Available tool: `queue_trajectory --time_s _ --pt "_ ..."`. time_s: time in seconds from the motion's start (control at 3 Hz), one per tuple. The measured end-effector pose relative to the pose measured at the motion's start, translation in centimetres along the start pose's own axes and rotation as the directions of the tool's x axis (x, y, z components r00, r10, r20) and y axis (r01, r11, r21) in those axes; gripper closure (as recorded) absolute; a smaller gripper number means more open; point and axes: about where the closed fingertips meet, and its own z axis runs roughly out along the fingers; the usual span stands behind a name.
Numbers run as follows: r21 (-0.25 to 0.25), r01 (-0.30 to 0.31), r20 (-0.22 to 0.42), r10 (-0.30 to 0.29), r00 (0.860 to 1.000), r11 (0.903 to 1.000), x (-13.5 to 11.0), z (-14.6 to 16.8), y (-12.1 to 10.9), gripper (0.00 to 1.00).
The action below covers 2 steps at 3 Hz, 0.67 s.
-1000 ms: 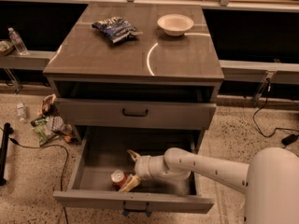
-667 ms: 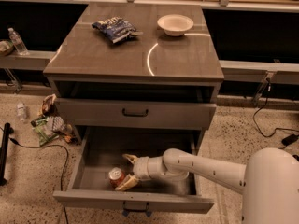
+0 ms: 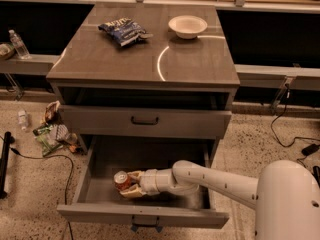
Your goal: Pick coke can from middle drawer and place on counter
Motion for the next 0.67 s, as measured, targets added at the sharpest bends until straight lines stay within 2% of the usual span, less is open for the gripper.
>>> queue_trajectory --time_s 0.33,0.67 --pt "0.025 -0.019 0.043 0.018 0.999 0.9995 -1.0 -0.5 0.0 1.00" --pt "0.103 -0.031 0.090 0.022 0.996 0.9942 -3.3 -3.5 0.0 1.00"
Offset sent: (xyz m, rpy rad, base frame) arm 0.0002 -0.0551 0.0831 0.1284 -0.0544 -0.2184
